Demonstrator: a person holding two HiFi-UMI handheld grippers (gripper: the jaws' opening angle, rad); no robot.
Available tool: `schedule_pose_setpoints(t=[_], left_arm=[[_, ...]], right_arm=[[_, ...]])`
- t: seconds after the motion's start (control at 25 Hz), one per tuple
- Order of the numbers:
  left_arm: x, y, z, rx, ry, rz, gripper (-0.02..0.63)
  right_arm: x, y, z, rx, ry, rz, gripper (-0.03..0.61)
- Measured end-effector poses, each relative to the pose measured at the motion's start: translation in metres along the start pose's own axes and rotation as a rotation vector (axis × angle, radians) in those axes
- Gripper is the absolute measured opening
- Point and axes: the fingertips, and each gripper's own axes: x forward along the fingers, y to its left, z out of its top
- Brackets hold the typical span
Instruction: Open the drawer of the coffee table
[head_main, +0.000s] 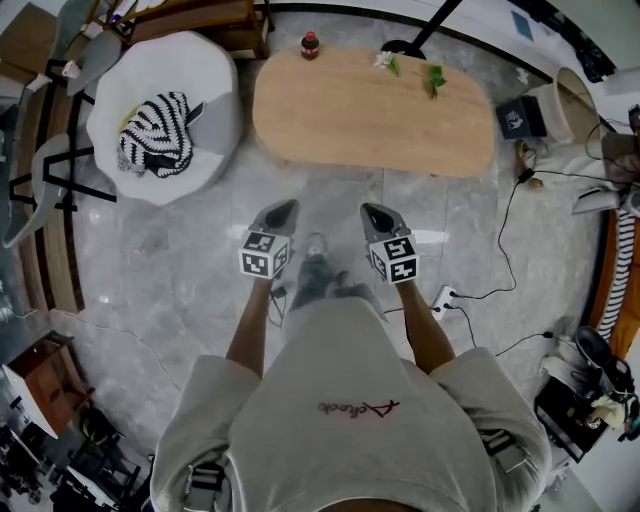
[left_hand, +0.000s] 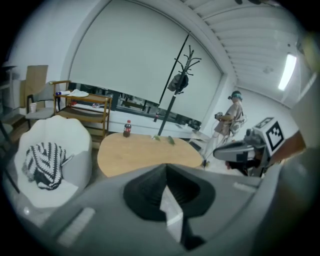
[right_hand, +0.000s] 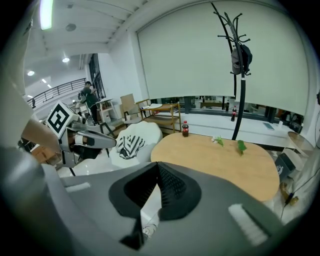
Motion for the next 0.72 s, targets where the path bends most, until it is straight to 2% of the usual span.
schedule_pose_setpoints(t=[0.4, 0.72], left_arm=[[-0.003, -0.014, -0.040, -0.020, 0.040, 0.044, 0.000], [0.028, -0.025, -0.074, -0.031, 0.055, 0.039, 0.000]], right_arm=[[-0.012, -0.014, -0.038, 0.042, 0.004, 0.009, 0.005], [-0.015, -0.042, -0.078, 0.059, 0.010, -0.005, 0.005]])
